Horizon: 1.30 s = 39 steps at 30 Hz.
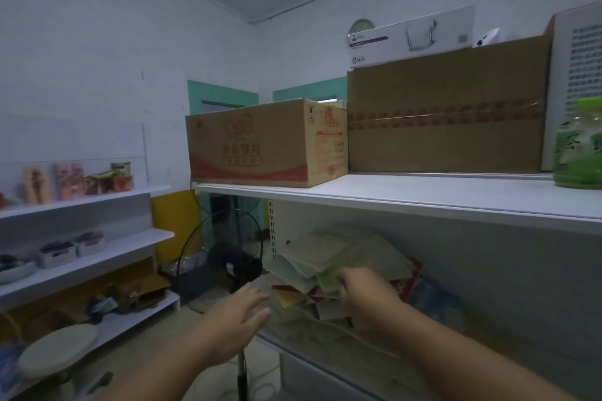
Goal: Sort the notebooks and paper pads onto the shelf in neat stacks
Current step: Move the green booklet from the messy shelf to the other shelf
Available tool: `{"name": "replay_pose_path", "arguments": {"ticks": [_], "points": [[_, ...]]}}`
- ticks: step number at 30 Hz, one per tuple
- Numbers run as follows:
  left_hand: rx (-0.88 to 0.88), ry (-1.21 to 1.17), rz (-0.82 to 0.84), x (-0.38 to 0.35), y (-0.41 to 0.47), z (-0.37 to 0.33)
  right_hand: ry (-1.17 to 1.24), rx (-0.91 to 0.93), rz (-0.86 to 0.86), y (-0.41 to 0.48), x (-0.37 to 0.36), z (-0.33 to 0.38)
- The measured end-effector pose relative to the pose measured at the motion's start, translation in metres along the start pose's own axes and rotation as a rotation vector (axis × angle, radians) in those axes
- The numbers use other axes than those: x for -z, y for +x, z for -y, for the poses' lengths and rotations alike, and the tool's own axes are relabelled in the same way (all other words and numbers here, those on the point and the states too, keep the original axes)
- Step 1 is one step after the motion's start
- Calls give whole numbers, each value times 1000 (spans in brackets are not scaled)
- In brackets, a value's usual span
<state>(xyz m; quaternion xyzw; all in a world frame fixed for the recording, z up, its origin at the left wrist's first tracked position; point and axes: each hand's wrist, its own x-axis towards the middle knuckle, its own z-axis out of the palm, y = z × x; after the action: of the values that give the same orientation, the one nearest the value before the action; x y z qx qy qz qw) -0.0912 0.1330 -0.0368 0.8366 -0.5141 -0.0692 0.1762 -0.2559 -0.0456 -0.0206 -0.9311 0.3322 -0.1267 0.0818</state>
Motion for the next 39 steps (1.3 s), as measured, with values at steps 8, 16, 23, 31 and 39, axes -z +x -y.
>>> {"name": "replay_pose_path", "arguments": {"ticks": [8,16,23,31,39], "points": [[-38,164,-42,40,62,30,173,-354,-57,92,-1,9],[-154,216,-295,20,139,44,209,-425,-93,114,-13,6],[-229,-114,-310,30,190,40,787,-673,-257,101,-2,-6],[116,-1107,248,62,207,52,1546,-662,-373,86,-3,23],[78,-1423,375,46,205,82,365,-593,-326,107,-33,88]]}}
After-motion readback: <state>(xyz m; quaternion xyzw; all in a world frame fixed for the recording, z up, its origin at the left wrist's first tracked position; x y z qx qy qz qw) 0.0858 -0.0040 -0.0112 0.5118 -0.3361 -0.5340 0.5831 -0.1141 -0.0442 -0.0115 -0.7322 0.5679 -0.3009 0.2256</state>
